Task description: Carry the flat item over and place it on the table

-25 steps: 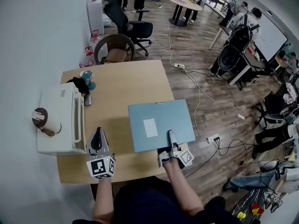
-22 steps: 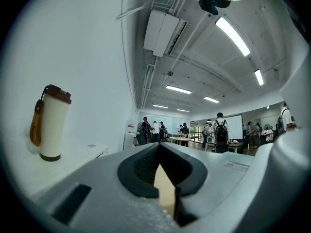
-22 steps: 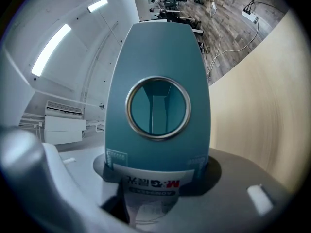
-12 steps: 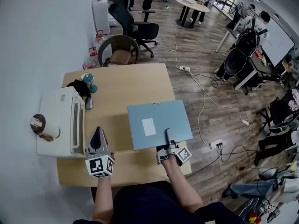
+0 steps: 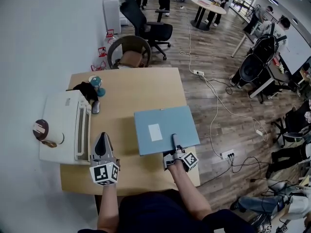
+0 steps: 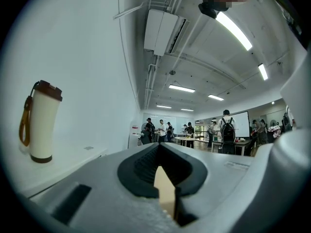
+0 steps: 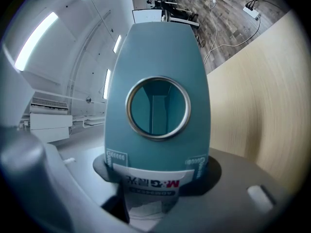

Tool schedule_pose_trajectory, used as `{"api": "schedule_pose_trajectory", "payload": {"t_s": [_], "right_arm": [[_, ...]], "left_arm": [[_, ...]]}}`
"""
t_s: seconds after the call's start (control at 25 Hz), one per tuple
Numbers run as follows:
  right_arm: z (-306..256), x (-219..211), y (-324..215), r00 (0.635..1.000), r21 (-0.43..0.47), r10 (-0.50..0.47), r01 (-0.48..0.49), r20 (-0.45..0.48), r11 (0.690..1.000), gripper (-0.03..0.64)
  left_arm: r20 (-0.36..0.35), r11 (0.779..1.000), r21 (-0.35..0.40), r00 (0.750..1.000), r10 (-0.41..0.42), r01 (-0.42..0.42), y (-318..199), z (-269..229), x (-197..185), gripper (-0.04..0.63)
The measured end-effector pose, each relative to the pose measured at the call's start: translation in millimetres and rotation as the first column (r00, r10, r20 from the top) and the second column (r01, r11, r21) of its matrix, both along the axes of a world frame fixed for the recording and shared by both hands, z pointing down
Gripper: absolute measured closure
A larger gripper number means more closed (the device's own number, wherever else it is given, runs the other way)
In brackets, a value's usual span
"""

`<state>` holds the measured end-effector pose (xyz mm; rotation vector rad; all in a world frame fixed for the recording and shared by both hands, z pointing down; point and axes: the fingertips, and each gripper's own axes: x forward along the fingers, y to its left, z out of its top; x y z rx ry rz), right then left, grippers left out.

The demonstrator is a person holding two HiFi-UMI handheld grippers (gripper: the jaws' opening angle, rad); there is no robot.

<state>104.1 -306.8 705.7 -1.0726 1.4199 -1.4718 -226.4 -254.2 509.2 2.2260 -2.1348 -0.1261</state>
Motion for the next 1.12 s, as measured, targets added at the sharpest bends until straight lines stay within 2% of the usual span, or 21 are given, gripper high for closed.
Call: {"api": "schedule_pose_trajectory", "payload": {"t_s": [0.2, 0.44, 0.68, 0.96, 1.12], "right_arm": [[21.1, -5.4, -12.7, 1.0, -0.043, -0.007, 0.006, -0.017, 0.999, 0.334], [47.6, -10.4, -20.7, 1.0, -0.126, 0.005, -0.008, -0.025, 0.992, 0.334], [71.2, -10.5, -21.3, 0.998, -0.197, 0.049, -0.054, -0.03, 0.979, 0.334], [91.9, -9.6, -27.0, 0.995, -0.235, 0.073, -0.085, -0.062, 0.968, 0.334], [106.7, -5.8, -25.5, 0.993, -0.282, 0.099, -0.112, -0.06, 0.953, 0.334]], "left_arm": [[-0.023, 1.0, -0.018, 1.0, -0.016, 0.016, -5.0, 8.6, -6.1, 0.6], [-0.008, 0.998, -0.046, 0.999, -0.038, 0.037, -12.5, 16.7, -8.3, 0.6], [-0.011, 0.998, -0.06, 1.0, -0.025, 0.024, -19.8, 19.5, -5.0, 0.6], [-0.012, 0.998, -0.064, 1.0, 0.005, -0.005, -29.6, 27.1, -5.9, 0.6], [0.008, 0.997, -0.077, 1.0, 0.021, -0.02, -35.4, 33.0, -3.7, 0.6]]}}
